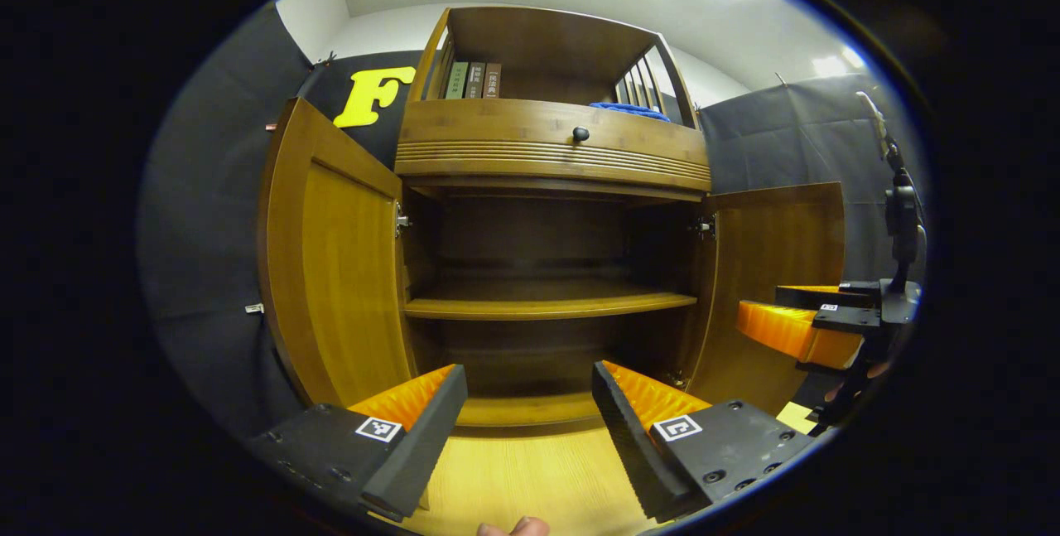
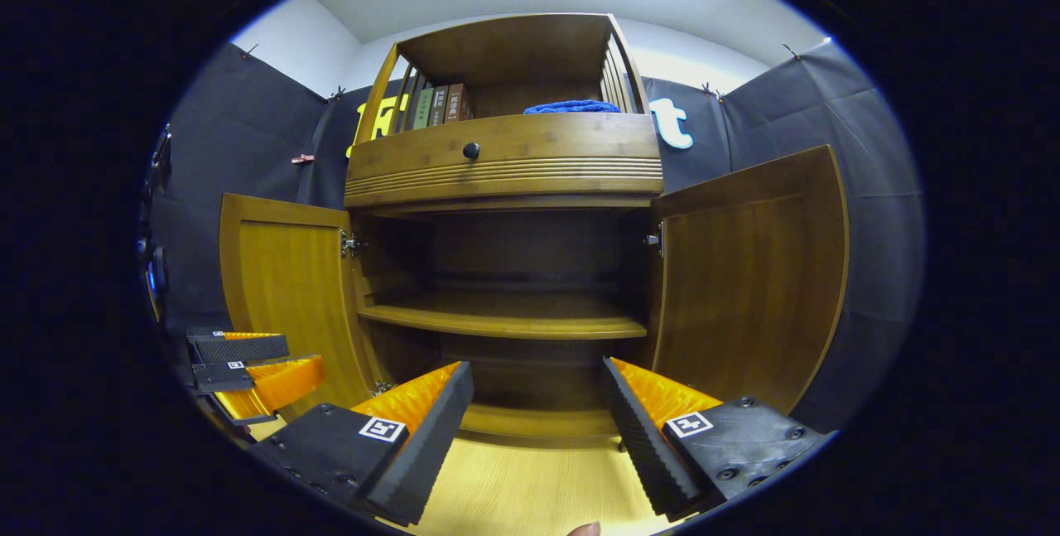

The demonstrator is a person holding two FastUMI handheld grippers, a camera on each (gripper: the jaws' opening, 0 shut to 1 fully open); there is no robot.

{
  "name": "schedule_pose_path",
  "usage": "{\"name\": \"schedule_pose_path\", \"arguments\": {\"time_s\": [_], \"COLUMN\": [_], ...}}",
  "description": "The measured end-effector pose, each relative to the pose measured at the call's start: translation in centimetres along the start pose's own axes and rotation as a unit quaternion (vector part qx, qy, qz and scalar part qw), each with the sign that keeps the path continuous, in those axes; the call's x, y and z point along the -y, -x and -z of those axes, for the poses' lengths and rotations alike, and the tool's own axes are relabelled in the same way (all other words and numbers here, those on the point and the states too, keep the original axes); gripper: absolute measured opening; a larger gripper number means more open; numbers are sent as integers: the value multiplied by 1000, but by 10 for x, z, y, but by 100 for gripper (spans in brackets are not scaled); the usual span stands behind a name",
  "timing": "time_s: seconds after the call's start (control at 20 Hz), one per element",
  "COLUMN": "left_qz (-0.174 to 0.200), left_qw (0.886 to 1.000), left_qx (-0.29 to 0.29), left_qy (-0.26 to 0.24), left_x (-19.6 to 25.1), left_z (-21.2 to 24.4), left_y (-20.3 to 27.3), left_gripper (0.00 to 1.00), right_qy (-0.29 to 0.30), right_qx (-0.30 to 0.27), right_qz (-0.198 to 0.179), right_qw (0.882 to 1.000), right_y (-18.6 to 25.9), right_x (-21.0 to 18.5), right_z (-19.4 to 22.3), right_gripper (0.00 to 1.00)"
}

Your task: Open the right door of the double-door shoe cabinet with the right hand, and open the left door with the left hand.

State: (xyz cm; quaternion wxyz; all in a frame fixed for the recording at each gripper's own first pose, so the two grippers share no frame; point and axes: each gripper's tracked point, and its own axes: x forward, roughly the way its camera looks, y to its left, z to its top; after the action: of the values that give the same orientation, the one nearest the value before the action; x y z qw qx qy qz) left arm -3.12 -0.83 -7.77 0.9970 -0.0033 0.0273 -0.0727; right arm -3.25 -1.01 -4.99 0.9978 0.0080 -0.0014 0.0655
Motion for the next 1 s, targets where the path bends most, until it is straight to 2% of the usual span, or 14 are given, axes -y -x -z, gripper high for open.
{"name": "schedule_pose_path", "arguments": {"time_s": [0.4,0.45,0.5,1.0], "left_qz": [-2,-3,-4,-7], "left_qw": [1000,1000,1000,1000], "left_qx": [2,1,1,1], "left_qy": [-3,-4,-5,-1], "left_x": [0,-1,-1,-1], "left_z": [-1,-1,0,0], "left_y": [2,3,3,5], "left_gripper": [95,97,94,95], "right_qy": [2,1,1,-1], "right_qx": [0,0,0,1], "right_qz": [-3,-3,-2,1], "right_qw": [1000,1000,1000,1000], "right_y": [1,2,1,2], "right_x": [-2,-1,-2,1], "right_z": [0,0,0,0], "right_gripper": [98,98,98,98]}}
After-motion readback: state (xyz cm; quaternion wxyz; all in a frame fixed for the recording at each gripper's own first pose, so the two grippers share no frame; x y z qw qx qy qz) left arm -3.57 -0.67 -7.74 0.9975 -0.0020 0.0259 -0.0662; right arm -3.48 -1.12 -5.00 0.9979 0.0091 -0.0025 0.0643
